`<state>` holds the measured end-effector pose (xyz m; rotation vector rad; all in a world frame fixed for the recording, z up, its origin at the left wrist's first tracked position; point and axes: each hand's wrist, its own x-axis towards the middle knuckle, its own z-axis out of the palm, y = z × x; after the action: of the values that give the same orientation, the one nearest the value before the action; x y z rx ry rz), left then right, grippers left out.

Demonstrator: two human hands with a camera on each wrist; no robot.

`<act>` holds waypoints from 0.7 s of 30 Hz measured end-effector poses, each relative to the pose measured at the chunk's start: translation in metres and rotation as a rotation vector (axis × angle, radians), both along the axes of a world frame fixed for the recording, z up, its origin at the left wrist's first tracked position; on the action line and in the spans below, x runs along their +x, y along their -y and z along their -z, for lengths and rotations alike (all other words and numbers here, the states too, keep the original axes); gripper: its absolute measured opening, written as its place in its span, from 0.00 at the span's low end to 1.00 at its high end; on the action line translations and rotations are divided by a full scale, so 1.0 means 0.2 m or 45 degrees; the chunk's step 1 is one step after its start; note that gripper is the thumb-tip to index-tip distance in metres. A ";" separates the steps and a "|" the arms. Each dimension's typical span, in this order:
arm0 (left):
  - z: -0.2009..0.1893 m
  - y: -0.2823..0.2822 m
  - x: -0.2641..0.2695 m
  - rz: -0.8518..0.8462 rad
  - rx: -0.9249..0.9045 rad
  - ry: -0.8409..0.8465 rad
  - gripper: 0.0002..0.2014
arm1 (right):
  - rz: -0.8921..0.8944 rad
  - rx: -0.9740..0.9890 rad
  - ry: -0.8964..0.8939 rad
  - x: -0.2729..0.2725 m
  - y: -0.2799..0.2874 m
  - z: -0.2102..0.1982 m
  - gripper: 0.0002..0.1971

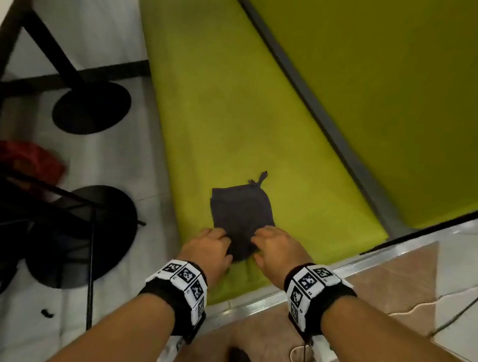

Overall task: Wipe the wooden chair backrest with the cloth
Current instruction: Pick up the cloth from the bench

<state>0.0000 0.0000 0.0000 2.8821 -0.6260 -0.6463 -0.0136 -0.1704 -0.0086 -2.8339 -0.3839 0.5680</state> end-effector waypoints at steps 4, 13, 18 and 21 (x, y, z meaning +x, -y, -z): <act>0.10 0.03 0.03 0.013 -0.015 0.032 0.24 | -0.033 0.095 -0.001 0.02 -0.03 0.10 0.25; 0.11 0.08 0.10 -0.021 0.037 0.027 0.09 | -0.031 0.086 0.005 0.12 -0.05 0.09 0.12; -0.01 0.06 0.12 -0.060 0.027 0.036 0.14 | 0.008 0.015 -0.084 0.18 -0.07 -0.08 0.12; -0.15 0.04 0.14 -0.117 -0.040 0.030 0.13 | 0.041 0.035 -0.100 0.21 -0.08 -0.24 0.12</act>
<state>0.0282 -0.0078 0.0300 2.8733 -0.4990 -0.5858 0.0281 -0.1544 0.0384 -2.7765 -0.3287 0.6597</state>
